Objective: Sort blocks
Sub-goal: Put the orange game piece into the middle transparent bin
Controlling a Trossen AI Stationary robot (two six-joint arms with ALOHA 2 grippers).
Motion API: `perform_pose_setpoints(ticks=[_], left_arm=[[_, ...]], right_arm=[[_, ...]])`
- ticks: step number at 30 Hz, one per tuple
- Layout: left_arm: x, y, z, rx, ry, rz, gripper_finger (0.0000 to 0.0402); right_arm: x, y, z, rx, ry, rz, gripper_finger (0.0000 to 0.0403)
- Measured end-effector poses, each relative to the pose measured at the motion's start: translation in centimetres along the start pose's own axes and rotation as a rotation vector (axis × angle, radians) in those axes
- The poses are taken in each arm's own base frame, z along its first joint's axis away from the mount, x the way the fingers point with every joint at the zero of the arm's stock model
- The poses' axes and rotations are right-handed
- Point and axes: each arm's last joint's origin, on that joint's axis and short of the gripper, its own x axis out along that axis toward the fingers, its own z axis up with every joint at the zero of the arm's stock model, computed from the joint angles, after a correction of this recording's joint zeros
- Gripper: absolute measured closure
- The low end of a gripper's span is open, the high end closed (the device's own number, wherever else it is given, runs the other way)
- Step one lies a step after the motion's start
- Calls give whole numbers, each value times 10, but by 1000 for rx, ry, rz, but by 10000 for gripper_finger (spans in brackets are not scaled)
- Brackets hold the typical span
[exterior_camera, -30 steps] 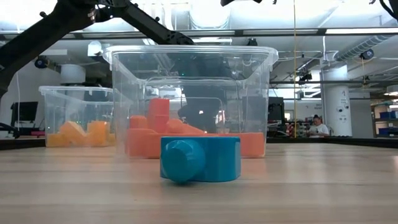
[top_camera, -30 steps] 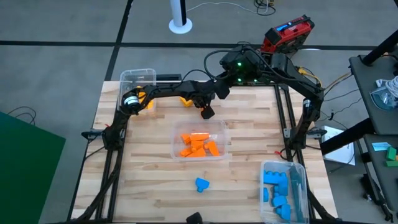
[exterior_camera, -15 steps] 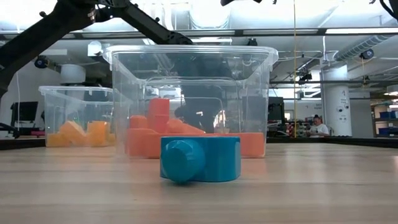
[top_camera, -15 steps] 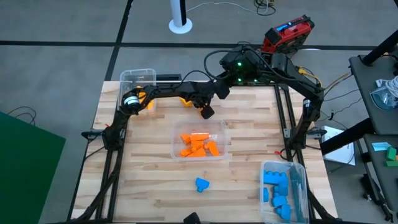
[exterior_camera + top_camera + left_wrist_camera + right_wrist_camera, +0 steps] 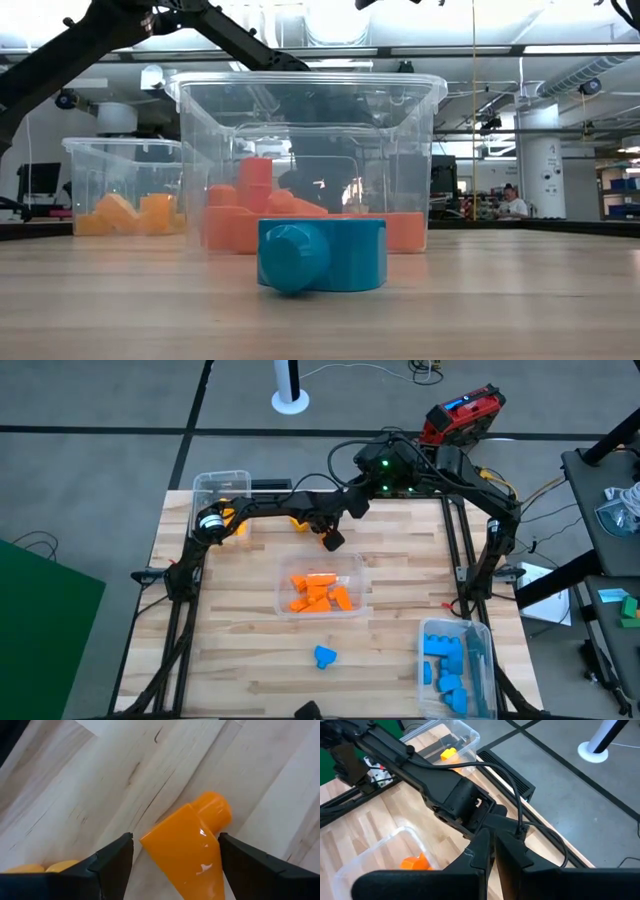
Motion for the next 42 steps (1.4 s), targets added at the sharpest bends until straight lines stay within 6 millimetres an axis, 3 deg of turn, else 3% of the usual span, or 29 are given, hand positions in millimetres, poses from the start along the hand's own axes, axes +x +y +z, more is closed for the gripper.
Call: perform_pose_setpoints(ticks=[10, 42], left_arm=[[0, 0, 0, -6, 0, 0, 169], [4, -1, -7, -35, 42, -16, 172]], right_arm=[[0, 0, 0, -7, 0, -1, 385], [0, 0, 0, -19, 0, -2, 385]])
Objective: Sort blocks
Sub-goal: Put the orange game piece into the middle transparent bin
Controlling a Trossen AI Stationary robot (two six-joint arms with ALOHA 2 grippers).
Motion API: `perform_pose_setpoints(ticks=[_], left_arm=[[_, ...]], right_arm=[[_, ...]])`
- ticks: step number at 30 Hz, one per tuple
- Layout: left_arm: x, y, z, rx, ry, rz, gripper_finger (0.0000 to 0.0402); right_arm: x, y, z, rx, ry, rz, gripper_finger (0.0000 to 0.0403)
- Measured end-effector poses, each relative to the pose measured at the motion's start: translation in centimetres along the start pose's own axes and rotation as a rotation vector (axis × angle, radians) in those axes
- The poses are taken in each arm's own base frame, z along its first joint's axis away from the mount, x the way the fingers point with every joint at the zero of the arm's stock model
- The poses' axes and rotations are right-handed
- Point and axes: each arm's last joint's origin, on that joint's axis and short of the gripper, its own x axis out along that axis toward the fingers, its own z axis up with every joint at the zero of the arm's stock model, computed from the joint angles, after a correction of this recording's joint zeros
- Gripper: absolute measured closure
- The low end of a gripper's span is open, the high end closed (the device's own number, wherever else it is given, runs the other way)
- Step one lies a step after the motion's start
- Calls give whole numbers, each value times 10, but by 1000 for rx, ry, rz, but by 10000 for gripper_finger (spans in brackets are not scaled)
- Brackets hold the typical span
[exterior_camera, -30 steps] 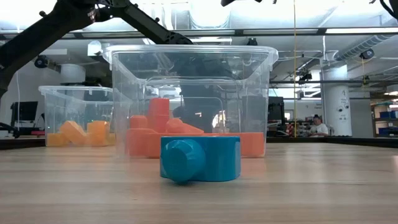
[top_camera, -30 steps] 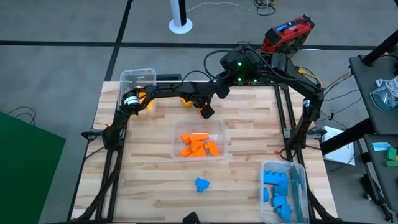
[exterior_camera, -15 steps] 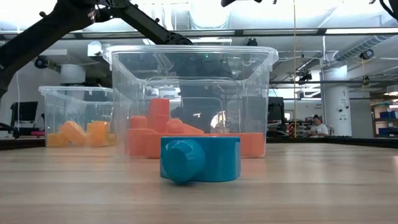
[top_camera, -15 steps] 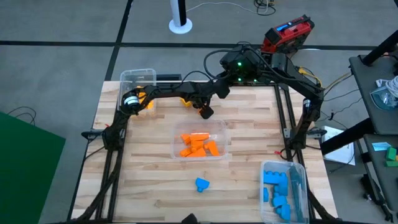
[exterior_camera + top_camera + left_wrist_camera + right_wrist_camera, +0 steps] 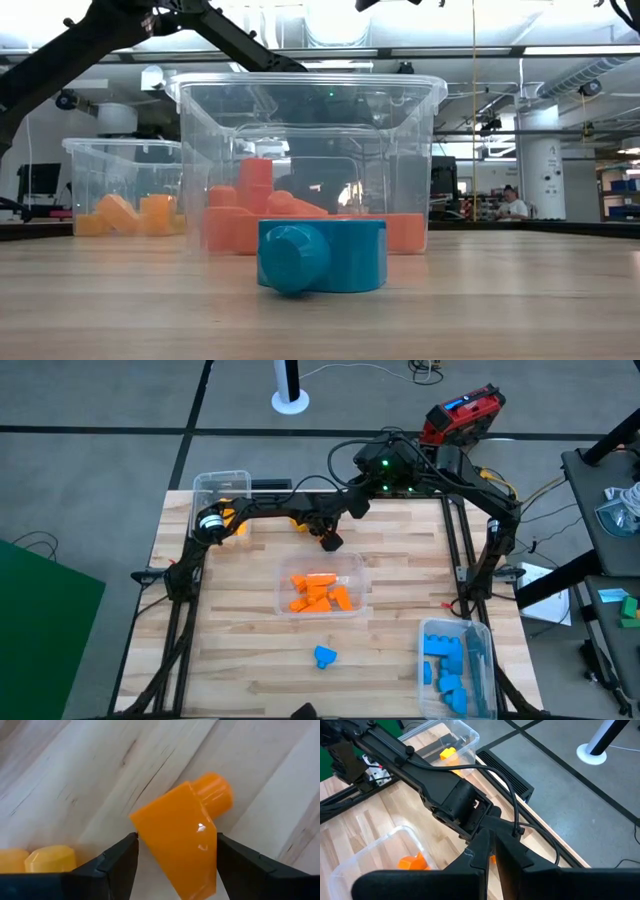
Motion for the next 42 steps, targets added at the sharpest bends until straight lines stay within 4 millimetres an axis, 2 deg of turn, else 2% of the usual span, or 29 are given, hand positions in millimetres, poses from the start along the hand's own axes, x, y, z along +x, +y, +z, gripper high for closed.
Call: perform_pose_setpoints(ticks=[3, 12, 16, 20, 25, 31, 37, 39, 42], left_arm=[[0, 1, 0, 2, 1, 5, 189], [1, 5, -1, 12, 3, 61, 293], [-1, 5, 0, 34, 5, 63, 291], [-12, 3, 10, 75, -16, 22, 274], [-43, -1, 28, 129, -46, -9, 282], [-106, -1, 45, 304, -46, -5, 286], [-157, 2, 33, 443, 68, -83, 286], [-171, 2, 24, 454, 66, -107, 286], [-201, -1, 12, 463, 26, -142, 286]], right_arm=[[0, 0, 0, 0, 1, 0, 385], [0, 0, 0, -8, 1, -1, 385], [0, 0, 0, -8, 1, -1, 385], [0, 0, 0, -9, 1, -1, 385], [0, 0, 0, -18, 1, -1, 385], [0, 0, 0, -42, 1, -1, 385], [0, 0, 0, -60, 2, -1, 385], [0, 0, 0, -64, 2, -1, 385], [0, 0, 0, -74, 3, -1, 385]])
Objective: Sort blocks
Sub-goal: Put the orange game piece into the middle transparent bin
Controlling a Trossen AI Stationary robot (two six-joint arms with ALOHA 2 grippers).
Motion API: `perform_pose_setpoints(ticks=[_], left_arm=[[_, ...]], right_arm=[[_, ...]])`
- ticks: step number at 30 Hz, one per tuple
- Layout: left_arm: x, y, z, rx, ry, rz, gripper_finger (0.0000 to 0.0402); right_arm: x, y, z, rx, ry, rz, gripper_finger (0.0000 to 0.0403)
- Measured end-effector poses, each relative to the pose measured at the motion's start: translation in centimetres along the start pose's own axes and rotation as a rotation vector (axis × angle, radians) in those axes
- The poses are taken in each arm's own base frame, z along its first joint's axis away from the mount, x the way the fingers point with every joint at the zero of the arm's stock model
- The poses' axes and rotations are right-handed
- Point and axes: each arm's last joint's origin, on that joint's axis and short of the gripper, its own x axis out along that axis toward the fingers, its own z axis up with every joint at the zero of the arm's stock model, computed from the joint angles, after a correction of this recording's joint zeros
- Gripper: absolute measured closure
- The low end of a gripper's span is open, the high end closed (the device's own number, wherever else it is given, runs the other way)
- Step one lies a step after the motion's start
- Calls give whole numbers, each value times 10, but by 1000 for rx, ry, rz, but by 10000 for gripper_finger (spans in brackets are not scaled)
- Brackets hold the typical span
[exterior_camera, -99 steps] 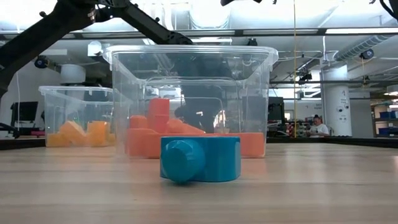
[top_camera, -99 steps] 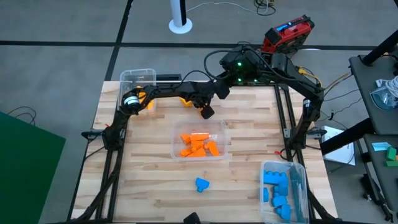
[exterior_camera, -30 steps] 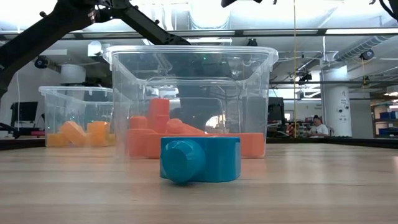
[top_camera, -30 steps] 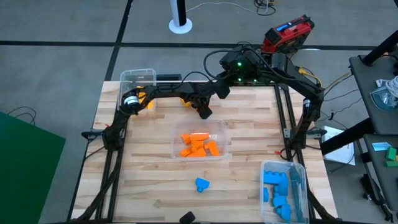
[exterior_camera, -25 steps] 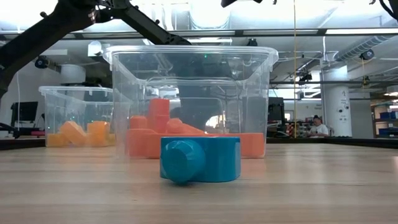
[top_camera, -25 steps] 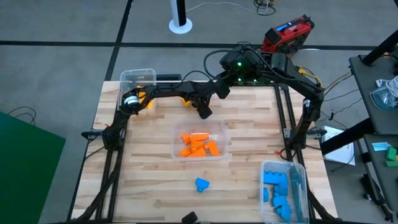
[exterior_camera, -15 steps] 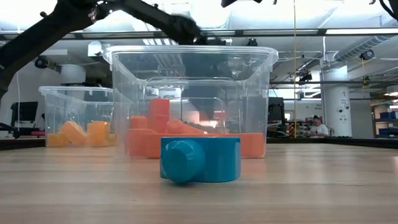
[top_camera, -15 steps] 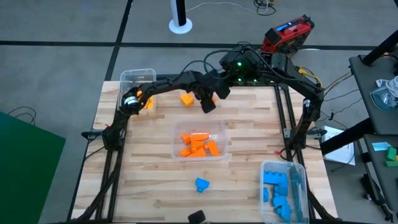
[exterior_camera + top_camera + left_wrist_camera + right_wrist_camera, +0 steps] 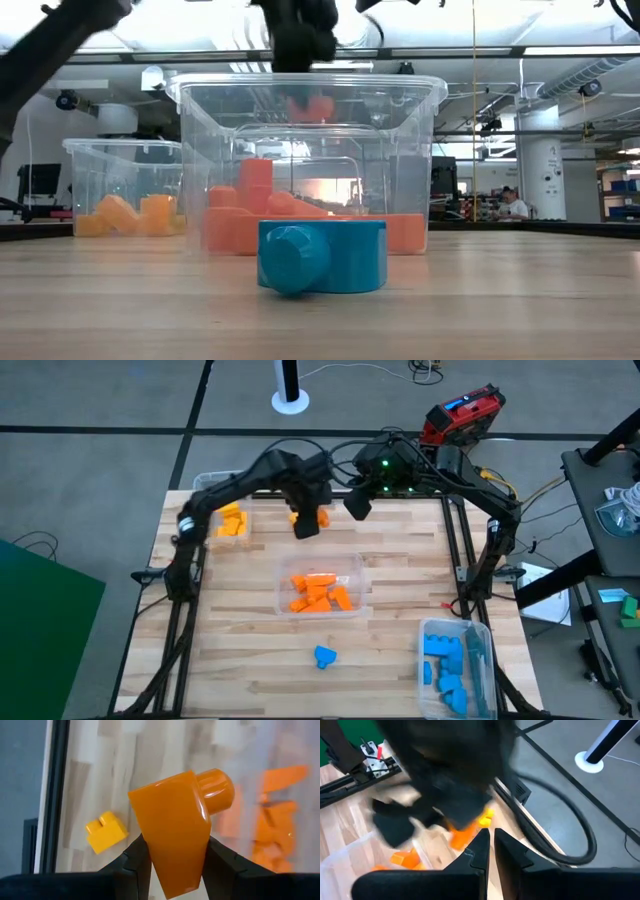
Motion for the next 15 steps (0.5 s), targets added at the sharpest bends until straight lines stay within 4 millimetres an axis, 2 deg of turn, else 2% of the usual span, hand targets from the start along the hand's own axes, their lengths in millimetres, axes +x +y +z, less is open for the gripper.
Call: perform_pose_setpoints(ticks=[6, 8, 11, 15], left_arm=[[-57, -45, -16, 84, -134, -59, 286], [-70, -63, -23, 128, -164, -101, 285], [-74, -87, -36, 190, -156, -146, 285], [-62, -115, -51, 257, -183, -175, 285]], right_arm=[[0, 0, 0, -26, 1, 0, 385], [1, 0, 0, -26, 2, 0, 385], [1, 0, -1, -27, 4, 0, 385], [1, 0, -1, -29, 4, 2, 385]])
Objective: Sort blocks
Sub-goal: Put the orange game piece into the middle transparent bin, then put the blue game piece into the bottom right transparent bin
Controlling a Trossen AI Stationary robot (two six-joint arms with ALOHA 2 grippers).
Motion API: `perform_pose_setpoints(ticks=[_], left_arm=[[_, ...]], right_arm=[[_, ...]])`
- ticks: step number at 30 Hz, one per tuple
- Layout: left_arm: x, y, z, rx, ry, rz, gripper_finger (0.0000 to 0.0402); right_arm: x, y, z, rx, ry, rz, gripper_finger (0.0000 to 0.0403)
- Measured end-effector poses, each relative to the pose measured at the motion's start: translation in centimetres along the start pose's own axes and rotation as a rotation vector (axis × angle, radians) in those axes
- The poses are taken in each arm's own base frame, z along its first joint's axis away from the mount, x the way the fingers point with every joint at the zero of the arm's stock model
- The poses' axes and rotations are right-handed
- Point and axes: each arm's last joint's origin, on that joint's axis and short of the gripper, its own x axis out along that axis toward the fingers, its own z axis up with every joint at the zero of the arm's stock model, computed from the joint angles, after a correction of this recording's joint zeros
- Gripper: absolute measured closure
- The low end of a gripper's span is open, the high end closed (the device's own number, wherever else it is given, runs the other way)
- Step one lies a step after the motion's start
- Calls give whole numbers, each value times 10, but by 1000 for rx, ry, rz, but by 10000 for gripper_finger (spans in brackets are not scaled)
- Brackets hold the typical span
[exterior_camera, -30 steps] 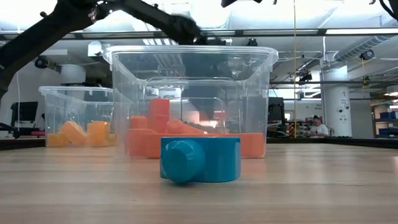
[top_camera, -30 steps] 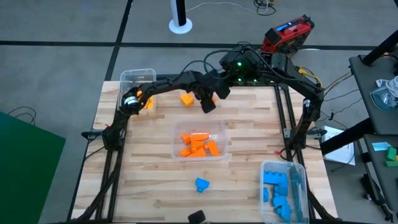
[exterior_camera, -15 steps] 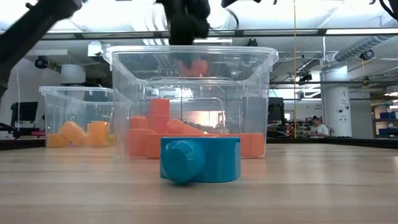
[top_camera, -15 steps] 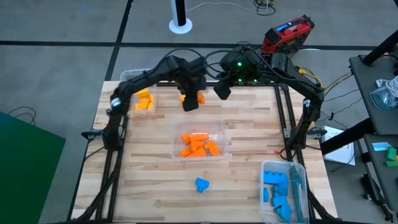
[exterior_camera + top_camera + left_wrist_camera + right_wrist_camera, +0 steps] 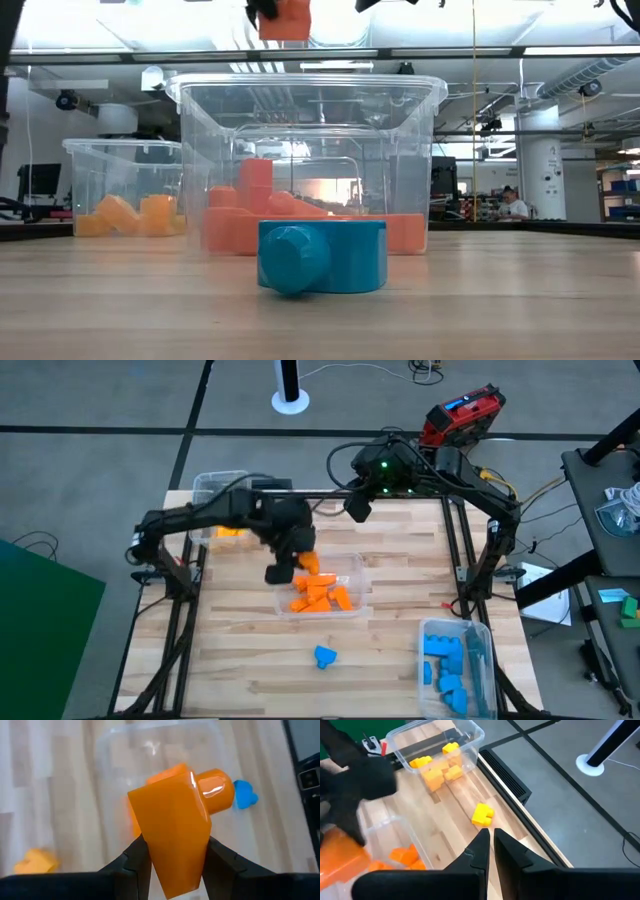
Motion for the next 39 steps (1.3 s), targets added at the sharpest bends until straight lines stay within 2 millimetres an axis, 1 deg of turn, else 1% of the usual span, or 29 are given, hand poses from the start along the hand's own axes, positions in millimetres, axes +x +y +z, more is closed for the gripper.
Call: perform_pose_setpoints(ticks=[2, 5, 9, 12, 14, 18, 23, 26, 30, 33, 36, 39], left_arm=[[9, -10, -6, 1, -38, -8, 285], [26, -19, -14, -25, -88, -17, 285], [44, -23, -26, -81, -135, -21, 285], [55, -23, -36, -118, -112, -25, 285], [60, -23, -41, -127, -96, -27, 285], [61, -23, -44, -140, -91, -28, 276], [71, -21, -43, -175, -63, -29, 246], [73, -21, -43, -175, -57, -29, 229], [71, -21, -42, -175, -65, -20, 214], [62, -22, -40, -168, -66, -19, 210], [42, -25, -41, -139, -93, -16, 209], [16, -29, -45, -105, -181, -5, 209]], right_arm=[[1, 0, -1, -1, 4, -1, 385], [3, 0, -2, 11, 14, -3, 385], [8, 1, -4, 35, 30, -7, 385], [12, 2, -6, 44, 47, -10, 385], [15, 2, -7, 48, 57, -13, 385], [20, 2, -10, 73, 75, -17, 385], [22, 3, -11, 94, 85, -19, 385], [22, 3, -12, 107, 86, -19, 385], [22, 3, -11, 117, 85, -17, 385], [21, 4, -12, 147, 92, -6, 385], [16, 8, -16, 173, 131, 54, 385], [11, 21, -21, 180, 172, 102, 385]])
